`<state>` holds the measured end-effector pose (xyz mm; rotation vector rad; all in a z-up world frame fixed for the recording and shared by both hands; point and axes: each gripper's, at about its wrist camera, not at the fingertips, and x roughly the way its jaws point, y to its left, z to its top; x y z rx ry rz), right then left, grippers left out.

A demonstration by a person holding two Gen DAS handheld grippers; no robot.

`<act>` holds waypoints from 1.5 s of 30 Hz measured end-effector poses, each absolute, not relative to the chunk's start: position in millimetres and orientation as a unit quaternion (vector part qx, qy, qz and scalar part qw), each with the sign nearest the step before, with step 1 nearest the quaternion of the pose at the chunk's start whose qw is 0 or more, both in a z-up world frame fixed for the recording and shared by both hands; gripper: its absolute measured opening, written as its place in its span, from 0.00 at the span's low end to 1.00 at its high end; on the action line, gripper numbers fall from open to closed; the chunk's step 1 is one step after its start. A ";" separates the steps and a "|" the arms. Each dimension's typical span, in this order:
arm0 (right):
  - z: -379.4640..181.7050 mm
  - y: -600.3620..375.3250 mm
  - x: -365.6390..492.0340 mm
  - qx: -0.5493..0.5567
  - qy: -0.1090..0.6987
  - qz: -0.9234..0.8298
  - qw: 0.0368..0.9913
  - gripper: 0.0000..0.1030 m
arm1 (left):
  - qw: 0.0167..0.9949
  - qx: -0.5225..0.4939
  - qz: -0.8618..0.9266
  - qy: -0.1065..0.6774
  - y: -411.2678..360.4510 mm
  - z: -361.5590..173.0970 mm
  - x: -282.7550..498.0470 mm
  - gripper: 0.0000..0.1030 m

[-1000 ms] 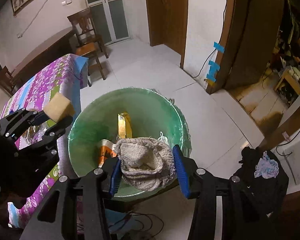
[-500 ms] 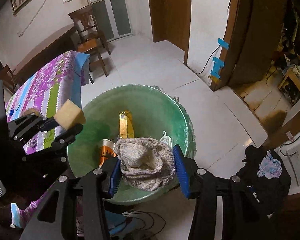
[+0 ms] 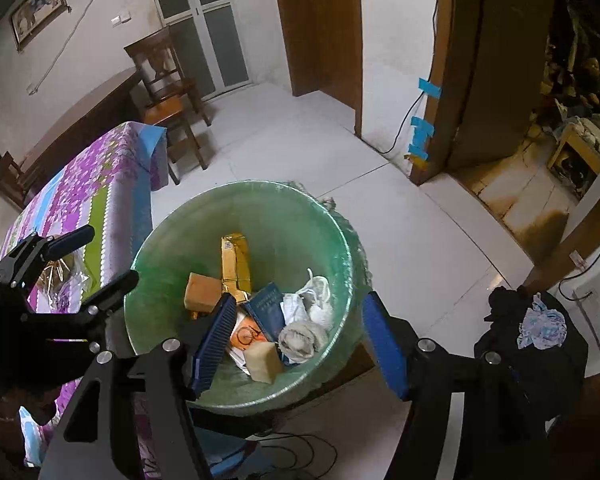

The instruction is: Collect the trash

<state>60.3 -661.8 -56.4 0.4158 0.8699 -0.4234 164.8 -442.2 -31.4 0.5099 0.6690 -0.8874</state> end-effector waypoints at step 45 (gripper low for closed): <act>-28.7 -418.1 -133.1 0.016 0.176 -0.404 0.897 0.95 | 0.863 0.137 -0.448 0.191 -286.8 -7.3 36.4 0.95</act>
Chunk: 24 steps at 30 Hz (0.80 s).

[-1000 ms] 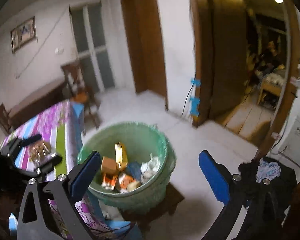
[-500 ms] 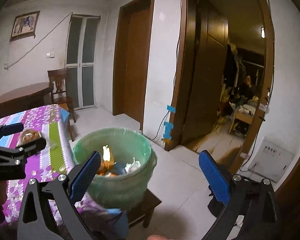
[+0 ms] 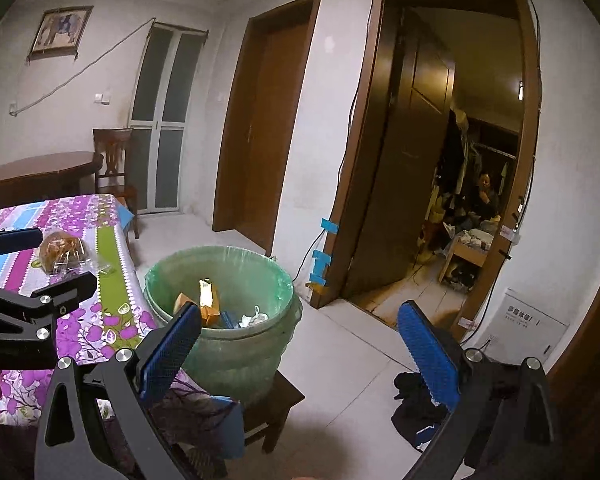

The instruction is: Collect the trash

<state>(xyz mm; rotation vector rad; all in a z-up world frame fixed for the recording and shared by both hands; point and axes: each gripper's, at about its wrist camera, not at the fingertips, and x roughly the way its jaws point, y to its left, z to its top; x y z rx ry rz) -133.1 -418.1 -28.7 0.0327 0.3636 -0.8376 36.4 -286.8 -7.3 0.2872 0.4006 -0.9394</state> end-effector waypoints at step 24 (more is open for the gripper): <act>-30.7 -426.6 -136.3 0.038 0.180 -0.390 0.902 0.95 | 0.871 0.126 -0.425 0.209 -287.8 -14.4 36.9 0.95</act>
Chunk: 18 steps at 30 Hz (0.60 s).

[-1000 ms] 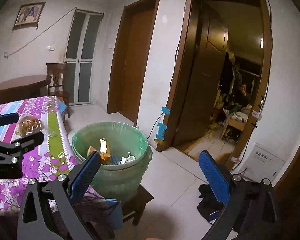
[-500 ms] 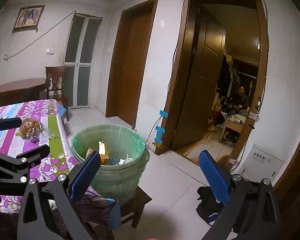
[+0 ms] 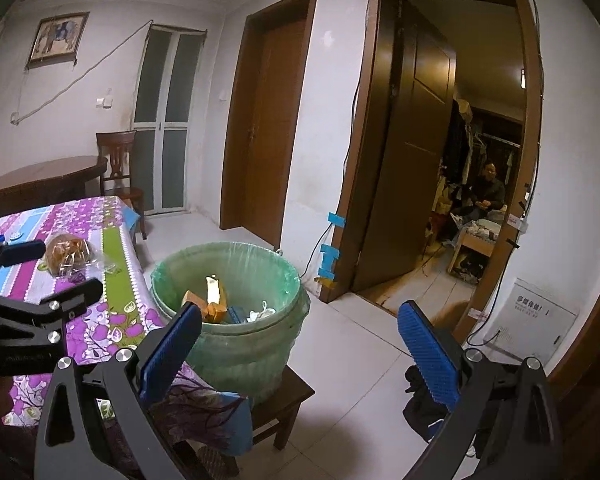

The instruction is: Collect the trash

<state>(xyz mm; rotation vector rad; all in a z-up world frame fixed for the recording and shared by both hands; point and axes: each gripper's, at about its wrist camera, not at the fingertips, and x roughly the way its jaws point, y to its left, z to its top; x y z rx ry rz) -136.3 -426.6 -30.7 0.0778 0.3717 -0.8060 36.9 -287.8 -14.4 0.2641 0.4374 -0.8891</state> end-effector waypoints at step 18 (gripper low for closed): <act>-37.5 -429.8 -128.0 0.085 0.195 -0.316 0.925 0.95 | 0.891 0.154 -0.384 0.186 -280.4 -11.5 41.4 0.95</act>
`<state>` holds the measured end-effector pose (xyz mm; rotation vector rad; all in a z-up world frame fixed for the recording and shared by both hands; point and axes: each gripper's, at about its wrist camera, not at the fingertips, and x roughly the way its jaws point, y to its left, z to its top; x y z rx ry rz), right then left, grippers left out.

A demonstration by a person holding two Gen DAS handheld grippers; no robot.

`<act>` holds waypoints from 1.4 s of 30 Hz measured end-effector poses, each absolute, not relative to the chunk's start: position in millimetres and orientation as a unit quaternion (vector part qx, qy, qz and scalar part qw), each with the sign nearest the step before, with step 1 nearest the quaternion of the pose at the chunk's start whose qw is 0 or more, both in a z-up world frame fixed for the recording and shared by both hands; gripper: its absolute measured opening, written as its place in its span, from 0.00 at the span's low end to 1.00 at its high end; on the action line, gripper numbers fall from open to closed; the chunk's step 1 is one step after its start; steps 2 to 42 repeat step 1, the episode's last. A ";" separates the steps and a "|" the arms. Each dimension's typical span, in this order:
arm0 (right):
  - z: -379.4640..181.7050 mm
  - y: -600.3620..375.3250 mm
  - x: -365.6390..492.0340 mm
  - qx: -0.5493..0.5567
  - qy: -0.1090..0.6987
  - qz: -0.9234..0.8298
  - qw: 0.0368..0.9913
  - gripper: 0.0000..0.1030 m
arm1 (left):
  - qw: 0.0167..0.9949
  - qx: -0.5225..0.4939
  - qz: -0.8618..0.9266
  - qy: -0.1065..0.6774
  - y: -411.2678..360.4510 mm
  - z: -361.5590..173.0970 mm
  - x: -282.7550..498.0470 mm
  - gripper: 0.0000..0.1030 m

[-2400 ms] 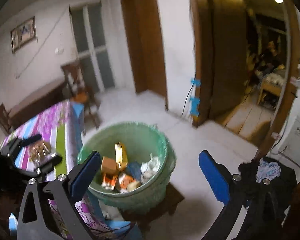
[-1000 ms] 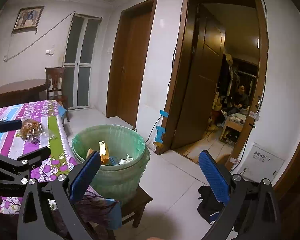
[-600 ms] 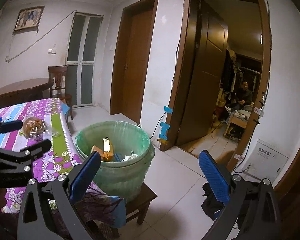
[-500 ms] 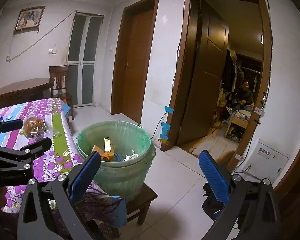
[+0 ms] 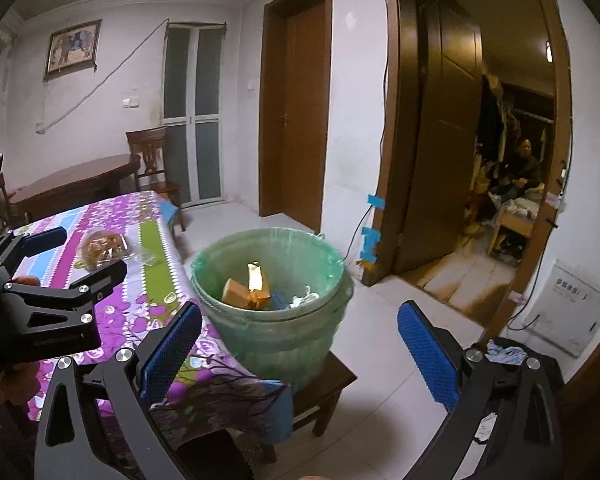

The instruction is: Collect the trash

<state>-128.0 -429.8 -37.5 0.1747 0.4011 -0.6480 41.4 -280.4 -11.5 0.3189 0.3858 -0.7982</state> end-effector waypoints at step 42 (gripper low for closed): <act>-37.8 -430.0 -127.6 0.086 0.196 -0.315 0.925 0.95 | 0.890 0.154 -0.386 0.188 -280.1 -11.7 41.5 0.95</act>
